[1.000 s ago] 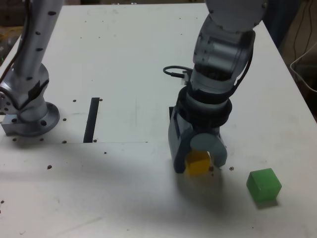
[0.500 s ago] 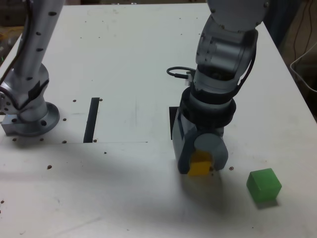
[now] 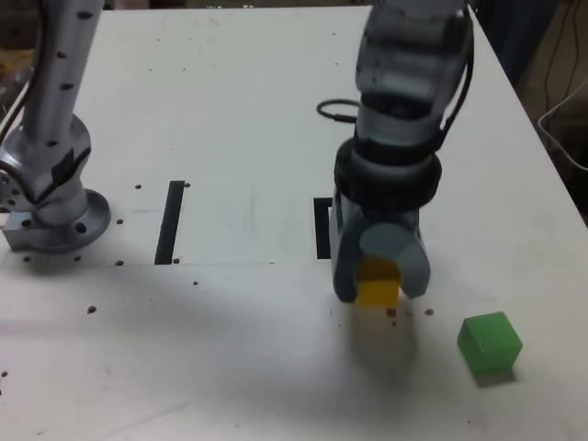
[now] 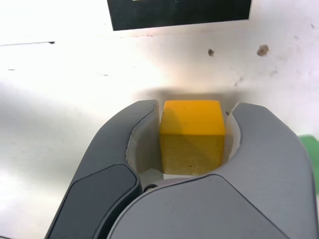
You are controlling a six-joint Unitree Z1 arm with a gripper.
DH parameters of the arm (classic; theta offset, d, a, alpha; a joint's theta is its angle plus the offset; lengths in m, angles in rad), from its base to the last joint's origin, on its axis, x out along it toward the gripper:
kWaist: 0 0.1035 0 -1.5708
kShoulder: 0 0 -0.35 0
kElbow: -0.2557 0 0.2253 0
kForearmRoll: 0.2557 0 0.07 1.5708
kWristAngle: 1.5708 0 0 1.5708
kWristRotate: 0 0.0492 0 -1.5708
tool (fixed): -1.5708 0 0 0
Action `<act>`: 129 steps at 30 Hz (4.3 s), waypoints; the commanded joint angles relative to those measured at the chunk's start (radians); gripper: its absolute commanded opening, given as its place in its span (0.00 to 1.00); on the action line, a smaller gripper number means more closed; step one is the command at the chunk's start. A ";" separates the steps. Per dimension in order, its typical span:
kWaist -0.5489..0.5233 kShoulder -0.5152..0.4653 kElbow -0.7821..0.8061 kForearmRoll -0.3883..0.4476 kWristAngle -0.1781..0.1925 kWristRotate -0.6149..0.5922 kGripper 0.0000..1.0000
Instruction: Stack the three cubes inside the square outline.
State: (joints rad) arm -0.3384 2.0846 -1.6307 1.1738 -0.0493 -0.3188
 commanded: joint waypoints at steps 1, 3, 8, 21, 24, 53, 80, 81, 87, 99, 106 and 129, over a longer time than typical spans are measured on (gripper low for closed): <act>0.002 -0.039 -0.008 0.033 0.010 0.013 0.09; 0.010 -0.070 -0.012 0.072 0.022 0.033 0.09; 0.083 -0.125 -0.040 0.196 0.046 0.153 0.09; 0.255 -0.074 -0.085 0.238 0.109 0.323 0.09; 0.264 -0.056 -0.085 0.232 0.102 0.319 0.09; 0.288 0.005 -0.083 0.195 0.037 0.319 0.11; 0.290 0.008 -0.077 0.196 0.039 0.323 0.20; 0.291 0.008 -0.076 0.196 0.040 0.323 0.21; 0.294 0.012 -0.074 0.197 0.042 0.323 0.29; 0.305 0.020 -0.079 0.188 0.052 0.335 0.42; 0.309 0.024 -0.075 0.182 0.045 0.351 0.62; 0.307 -0.005 -0.057 0.219 0.048 0.329 1.00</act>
State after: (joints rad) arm -0.0309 2.0901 -1.6923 1.3909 -0.0007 0.0136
